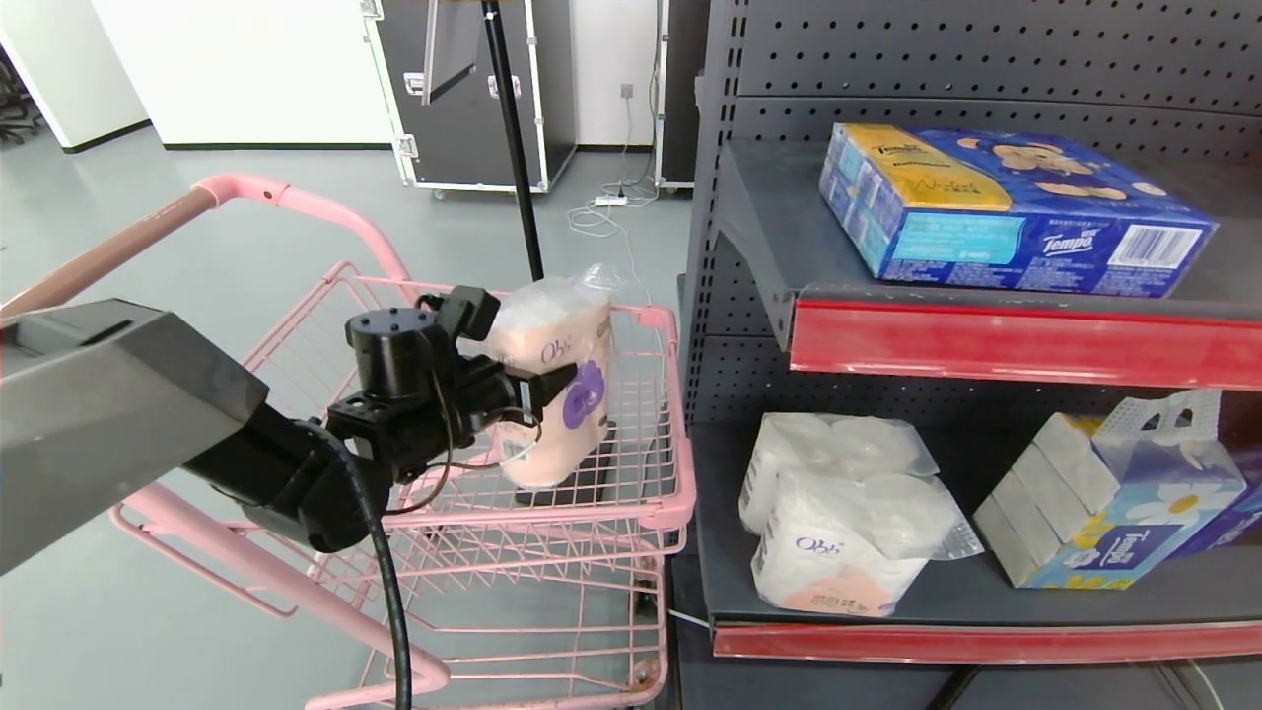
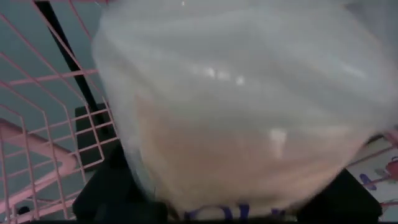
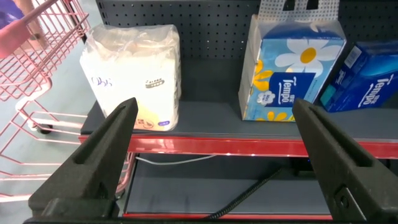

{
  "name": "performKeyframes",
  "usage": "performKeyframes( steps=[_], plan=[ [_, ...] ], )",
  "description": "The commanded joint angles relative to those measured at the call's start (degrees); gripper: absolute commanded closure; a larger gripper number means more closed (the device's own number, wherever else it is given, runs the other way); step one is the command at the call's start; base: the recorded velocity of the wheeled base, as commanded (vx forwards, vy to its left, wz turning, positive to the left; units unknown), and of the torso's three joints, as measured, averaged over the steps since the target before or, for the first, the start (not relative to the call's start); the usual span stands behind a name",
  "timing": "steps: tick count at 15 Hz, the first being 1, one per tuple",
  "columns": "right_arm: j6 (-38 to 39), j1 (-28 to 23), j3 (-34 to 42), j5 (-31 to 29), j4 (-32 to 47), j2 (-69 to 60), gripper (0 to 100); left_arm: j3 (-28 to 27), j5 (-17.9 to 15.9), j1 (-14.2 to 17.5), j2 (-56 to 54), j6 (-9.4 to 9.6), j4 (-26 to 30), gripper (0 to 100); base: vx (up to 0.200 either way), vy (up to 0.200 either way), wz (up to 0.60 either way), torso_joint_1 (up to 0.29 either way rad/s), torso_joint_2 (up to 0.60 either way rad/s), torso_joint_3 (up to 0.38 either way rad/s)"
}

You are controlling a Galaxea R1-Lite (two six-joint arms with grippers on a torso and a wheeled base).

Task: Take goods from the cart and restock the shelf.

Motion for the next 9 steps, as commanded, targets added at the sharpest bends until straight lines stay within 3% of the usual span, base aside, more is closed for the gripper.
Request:
performKeyframes(
  steps=[1,4,7,9],
  plan=[
    [0.0,0.0,0.0,0.0,0.0,0.0,0,-5.4,-0.1,2.0,-6.1,-0.06,4.0,100,0.0,0.0,0.0,0.0,0.0,0.0],
    [0.0,0.0,0.0,0.0,0.0,0.0,0,-6.1,-1.8,2.1,-15.4,-0.06,14.4,100,0.0,0.0,0.0,0.0,0.0,0.0],
    [0.0,0.0,0.0,0.0,0.0,0.0,0,-3.1,-1.8,3.6,-21.4,0.02,16.6,100,0.0,0.0,0.0,0.0,0.0,0.0],
    [0.1,0.0,0.0,0.0,0.0,0.0,0,-0.2,-1.9,5.4,-29.3,0.02,21.6,100,0.0,0.0,0.0,0.0,0.0,0.0]
  ],
)
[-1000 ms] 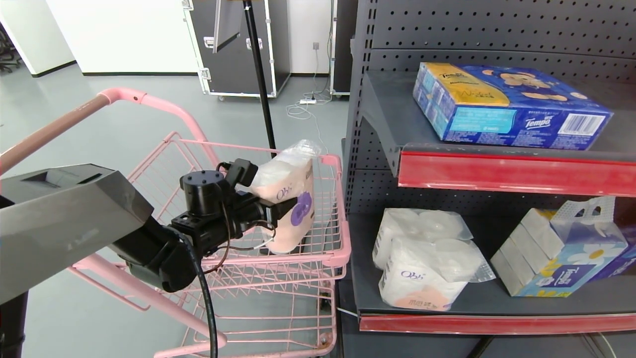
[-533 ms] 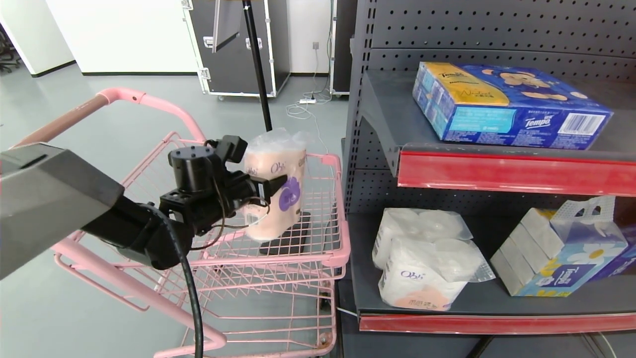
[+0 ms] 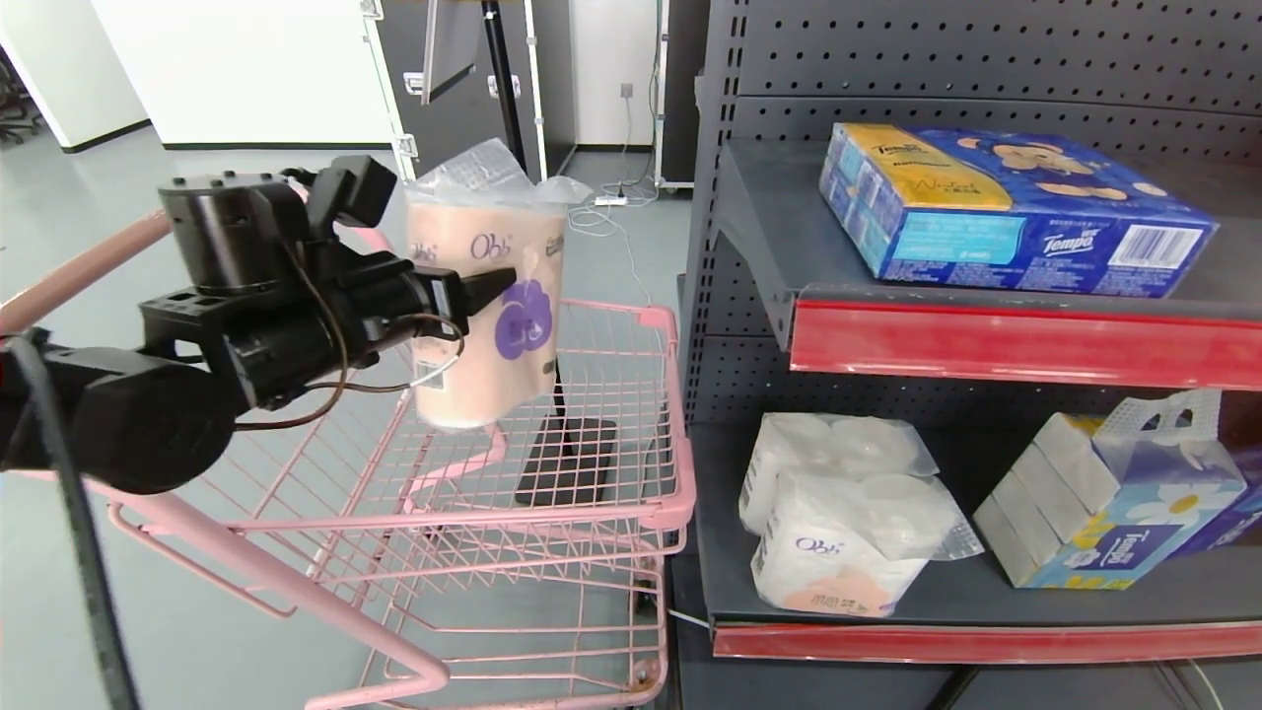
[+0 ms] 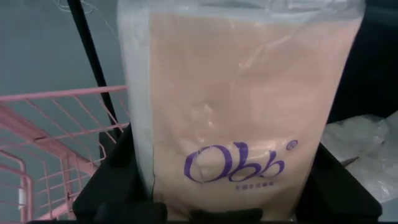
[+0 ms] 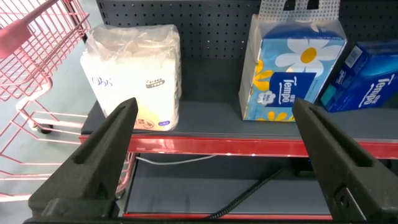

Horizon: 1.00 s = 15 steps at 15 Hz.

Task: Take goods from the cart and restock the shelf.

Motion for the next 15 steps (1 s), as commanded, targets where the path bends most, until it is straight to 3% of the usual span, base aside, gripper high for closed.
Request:
performKeyframes(
  steps=[1,3,7,10,12,15],
  plan=[
    [0.0,0.0,0.0,0.0,0.0,0.0,0,4.2,-0.2,2.9,-14.2,0.0,7.2,100,0.0,0.0,0.0,0.0,0.0,0.0],
    [0.0,0.0,0.0,0.0,0.0,0.0,0,6.2,-0.5,4.6,-23.6,0.0,15.5,100,0.0,0.0,0.0,0.0,0.0,0.0],
    [0.2,0.0,0.0,0.0,0.0,0.0,0,10.7,-0.5,4.9,-44.6,0.0,32.9,100,0.0,0.0,0.0,0.0,0.0,0.0],
    [0.3,0.0,0.0,0.0,0.0,0.0,0,19.0,-0.3,5.0,-56.2,-0.09,36.7,100,0.0,0.0,0.0,0.0,0.0,0.0],
    [0.3,0.0,0.0,0.0,0.0,0.0,0,24.0,0.1,5.5,-61.7,1.14,36.8,100,0.0,0.0,0.0,0.0,0.0,0.0],
    [0.2,0.0,0.0,0.0,0.0,0.0,0,25.8,0.3,5.9,-66.9,2.64,39.8,100,0.0,0.0,0.0,0.0,0.0,0.0]
  ],
)
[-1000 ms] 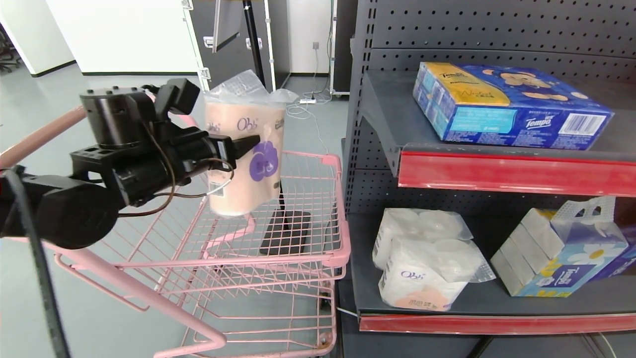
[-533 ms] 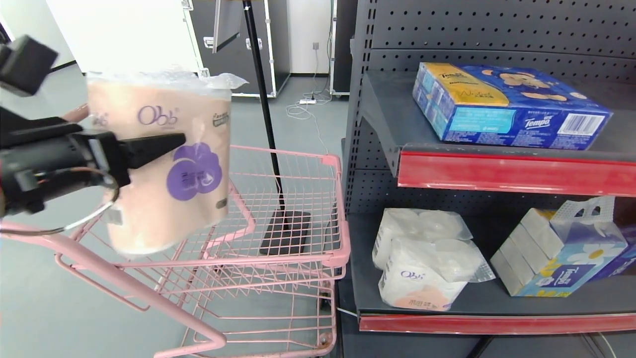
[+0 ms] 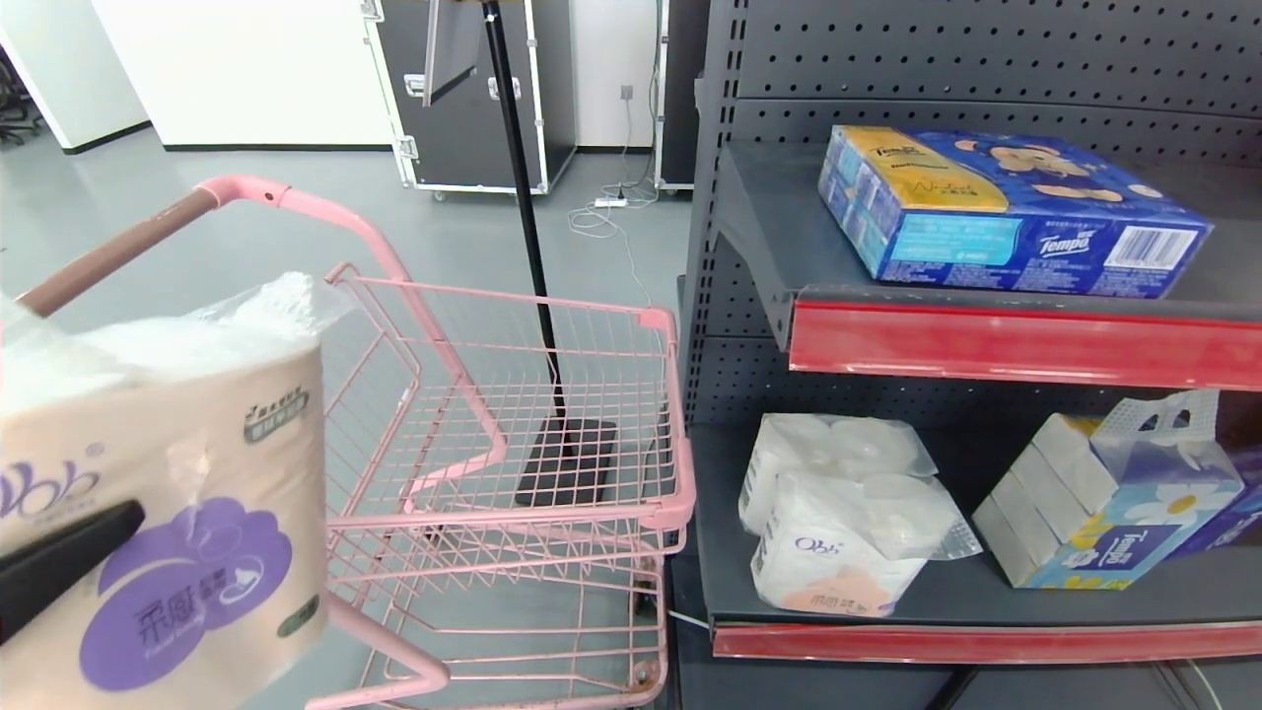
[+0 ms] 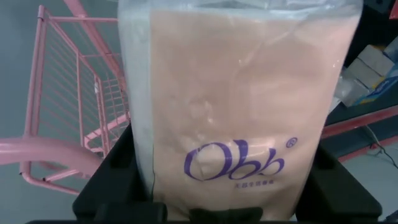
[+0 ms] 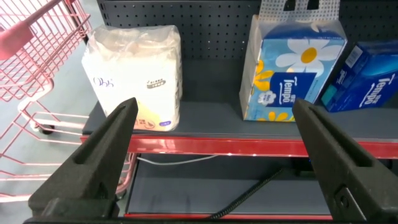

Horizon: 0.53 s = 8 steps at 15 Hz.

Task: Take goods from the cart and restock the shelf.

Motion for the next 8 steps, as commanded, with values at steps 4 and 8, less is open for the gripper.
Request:
performKeyframes(
  steps=[4,8],
  plan=[
    [0.0,0.0,0.0,0.0,-0.1,0.0,0,2.8,1.3,0.4,-8.9,0.38,1.3,100,0.0,0.0,0.0,0.064,-0.32,-0.243],
    [0.0,0.0,0.0,0.0,-0.1,0.0,0,3.5,1.3,0.4,-10.5,0.38,1.4,100,0.0,0.0,0.0,0.128,-0.48,-0.353]
  ],
)
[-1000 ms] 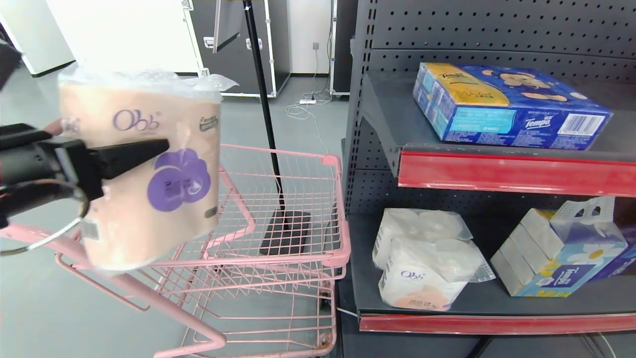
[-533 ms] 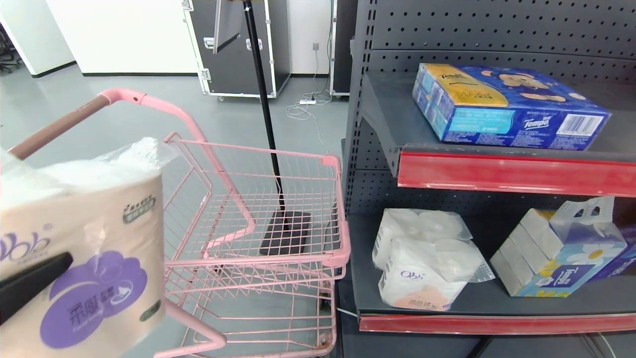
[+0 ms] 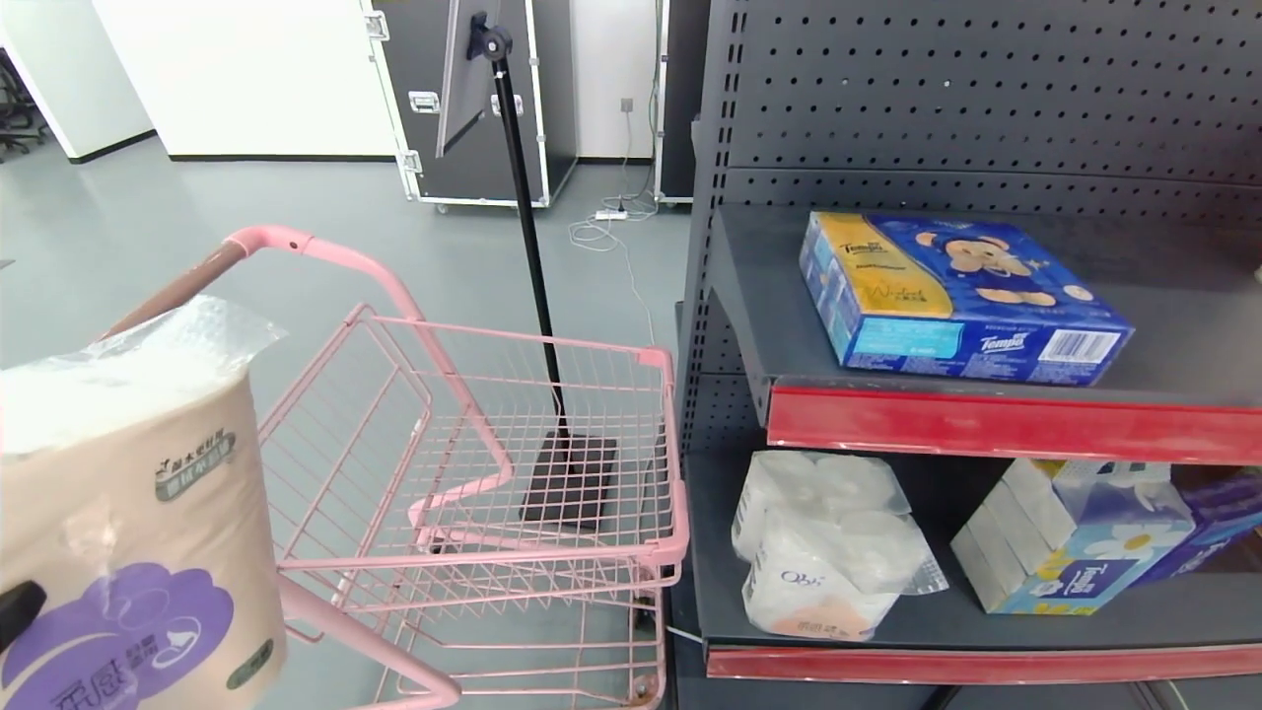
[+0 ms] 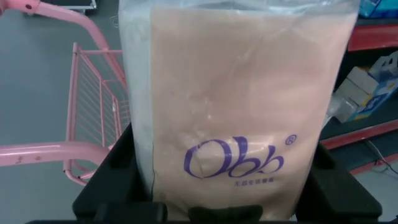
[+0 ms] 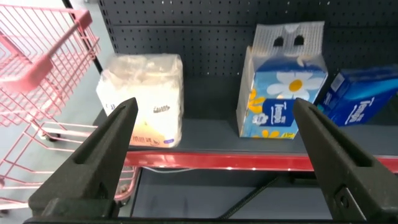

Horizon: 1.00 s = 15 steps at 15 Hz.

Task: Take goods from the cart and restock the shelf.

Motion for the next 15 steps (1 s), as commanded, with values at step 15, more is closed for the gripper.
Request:
performKeyframes(
  steps=[15],
  plan=[
    [-0.1,0.0,0.0,0.0,0.0,0.0,0,0.8,-0.5,-0.1,-0.2,0.07,-0.4,100,0.0,0.0,0.0,0.191,-0.52,-0.339]
  ],
)
